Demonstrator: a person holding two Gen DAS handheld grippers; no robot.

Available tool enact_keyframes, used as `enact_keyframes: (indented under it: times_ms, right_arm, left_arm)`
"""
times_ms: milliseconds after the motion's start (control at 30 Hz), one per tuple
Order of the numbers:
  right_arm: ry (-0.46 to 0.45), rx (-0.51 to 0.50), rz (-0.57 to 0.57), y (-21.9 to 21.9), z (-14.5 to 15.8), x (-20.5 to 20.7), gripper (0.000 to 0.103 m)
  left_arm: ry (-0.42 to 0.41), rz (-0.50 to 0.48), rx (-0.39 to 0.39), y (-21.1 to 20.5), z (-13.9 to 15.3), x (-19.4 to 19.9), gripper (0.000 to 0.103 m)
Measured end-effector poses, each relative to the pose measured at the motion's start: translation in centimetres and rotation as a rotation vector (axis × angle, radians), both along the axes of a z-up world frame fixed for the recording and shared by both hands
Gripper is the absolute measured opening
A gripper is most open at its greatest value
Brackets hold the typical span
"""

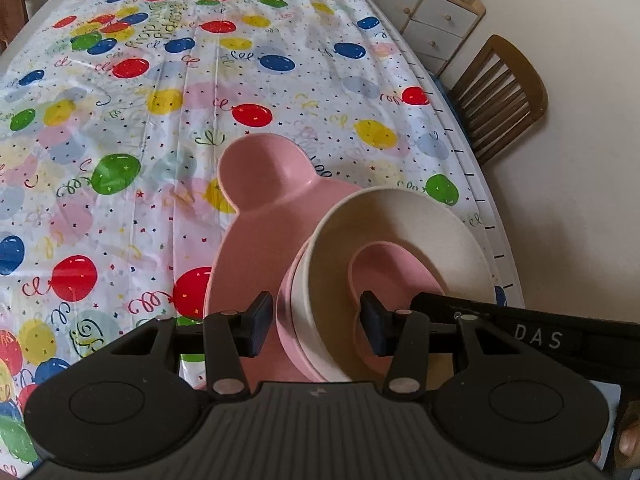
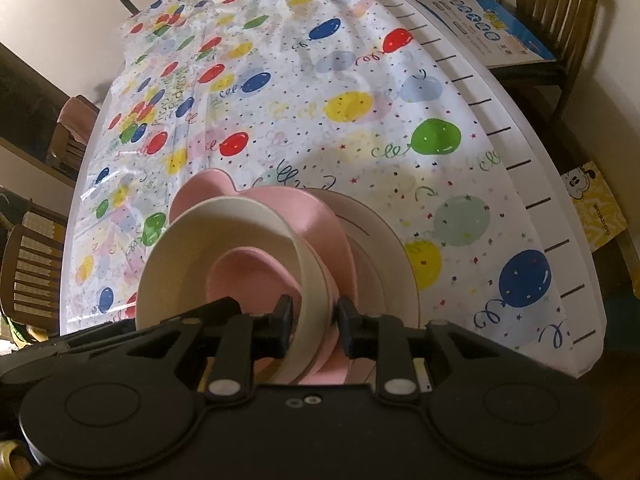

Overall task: Organize plates and bowls
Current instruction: 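Lower the bowl stack onto the pink eared plate with both tools, then open both tools and pull them back from the bowls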

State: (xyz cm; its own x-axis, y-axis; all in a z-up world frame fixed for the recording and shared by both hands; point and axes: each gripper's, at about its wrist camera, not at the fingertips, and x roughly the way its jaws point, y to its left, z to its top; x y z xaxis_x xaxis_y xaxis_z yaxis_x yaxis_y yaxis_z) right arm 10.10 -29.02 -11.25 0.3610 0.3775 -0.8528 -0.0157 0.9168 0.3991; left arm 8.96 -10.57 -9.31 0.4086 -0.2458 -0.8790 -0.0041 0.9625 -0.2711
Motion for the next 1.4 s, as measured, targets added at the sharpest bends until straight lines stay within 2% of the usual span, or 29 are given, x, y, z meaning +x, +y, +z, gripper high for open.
enact_keyframes:
  times_ms: [200,367,500,667,733,800,867,933,1033,1100,1167,1400]
  right_arm:
    - [-0.037,0.008,0.004,-0.3,0.9,-0.6,0.03]
    - [-0.078,0.022,0.027,-0.6,1.9,-1.5,0.034]
    - [-0.15,0.002,0.054,-0.6,3.2,-2.6,0.038]
    - [-0.253,-0.027,0.085,-0.4,5.0,-4.6,0.049]
    - [-0.281,-0.033,0.087,-0.4,5.5,-5.4,0.05]
    - [-0.314,-0.037,0.089,-0.4,6.1,-6.2,0.055]
    - [-0.356,-0.045,0.091,-0.2,6.7,-7.1,0.066]
    - [-0.403,-0.052,0.098,0.1,7.4,-8.0,0.067]
    - [-0.447,-0.034,0.103,0.4,8.2,-9.2,0.077]
    - [-0.483,-0.035,0.111,0.8,8.7,-9.9,0.08]
    - [-0.508,-0.033,0.116,1.3,9.1,-10.6,0.082]
    - [-0.576,-0.03,0.112,2.7,10.2,-12.9,0.094]
  left_arm:
    - [-0.026,0.0,0.02,0.3,0.8,-0.9,0.047]
    - [-0.061,-0.005,0.026,0.7,1.8,-2.0,0.053]
    - [-0.088,-0.017,0.024,1.1,2.8,-3.2,0.054]
    - [-0.131,-0.037,0.016,1.7,4.0,-4.6,0.054]
    - [-0.152,-0.046,0.015,2.1,4.5,-5.2,0.054]
    - [-0.178,-0.054,0.024,2.4,5.1,-5.9,0.058]
    - [-0.212,-0.06,0.03,2.8,5.7,-6.6,0.065]
    - [-0.248,-0.072,0.037,3.2,6.4,-7.3,0.066]
    - [-0.283,-0.089,0.038,3.8,7.1,-8.3,0.066]
    - [-0.31,-0.099,0.042,4.3,7.5,-9.0,0.067]
    - [-0.326,-0.105,0.042,4.7,7.8,-9.6,0.076]
    - [-0.364,-0.104,0.024,6.8,8.4,-11.6,0.084]
